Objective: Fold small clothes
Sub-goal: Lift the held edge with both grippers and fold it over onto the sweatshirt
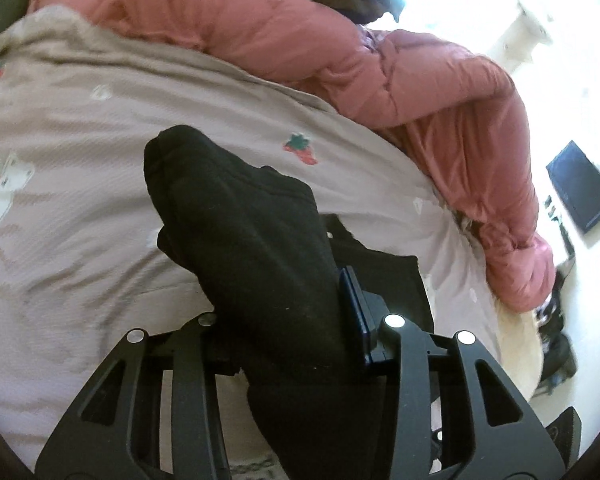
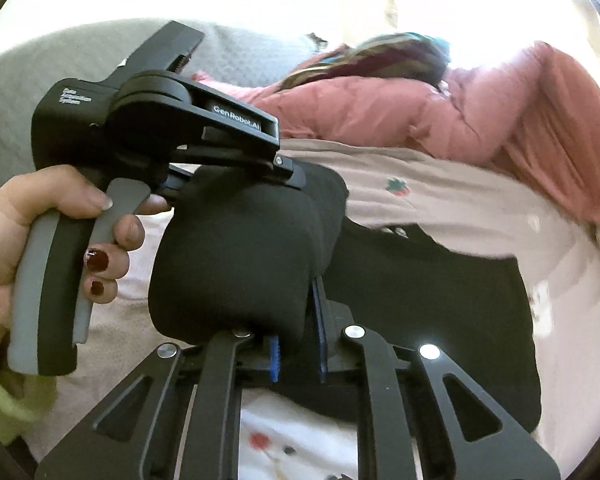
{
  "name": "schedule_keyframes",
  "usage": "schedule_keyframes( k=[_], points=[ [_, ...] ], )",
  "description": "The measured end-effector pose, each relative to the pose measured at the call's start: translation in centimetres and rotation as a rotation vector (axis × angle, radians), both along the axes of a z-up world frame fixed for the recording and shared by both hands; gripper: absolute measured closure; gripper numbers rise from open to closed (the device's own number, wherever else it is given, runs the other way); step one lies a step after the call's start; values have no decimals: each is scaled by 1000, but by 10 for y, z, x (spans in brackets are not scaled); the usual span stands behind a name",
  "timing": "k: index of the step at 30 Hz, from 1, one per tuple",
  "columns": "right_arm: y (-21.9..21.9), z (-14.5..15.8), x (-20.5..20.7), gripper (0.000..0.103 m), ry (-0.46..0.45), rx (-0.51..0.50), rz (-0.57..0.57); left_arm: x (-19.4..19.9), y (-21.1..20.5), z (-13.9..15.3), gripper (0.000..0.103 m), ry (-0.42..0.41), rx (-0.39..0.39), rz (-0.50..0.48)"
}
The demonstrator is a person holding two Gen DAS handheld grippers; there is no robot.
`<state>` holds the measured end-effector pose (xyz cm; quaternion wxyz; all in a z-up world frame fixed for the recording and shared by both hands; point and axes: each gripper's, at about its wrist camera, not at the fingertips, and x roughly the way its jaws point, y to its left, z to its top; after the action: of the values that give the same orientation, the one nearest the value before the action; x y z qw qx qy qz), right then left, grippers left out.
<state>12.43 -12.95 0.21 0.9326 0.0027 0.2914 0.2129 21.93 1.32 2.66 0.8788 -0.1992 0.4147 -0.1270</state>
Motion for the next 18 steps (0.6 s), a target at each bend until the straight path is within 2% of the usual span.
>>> schedule_keyframes(
  k=[10, 18],
  points=[
    [-67, -22, -2, 93, 109, 145, -91, 13, -76, -6, 72, 38, 99, -77],
    [-95, -32, 1, 93, 157, 182, -138, 22, -114, -12, 70, 61, 171, -107]
  ],
)
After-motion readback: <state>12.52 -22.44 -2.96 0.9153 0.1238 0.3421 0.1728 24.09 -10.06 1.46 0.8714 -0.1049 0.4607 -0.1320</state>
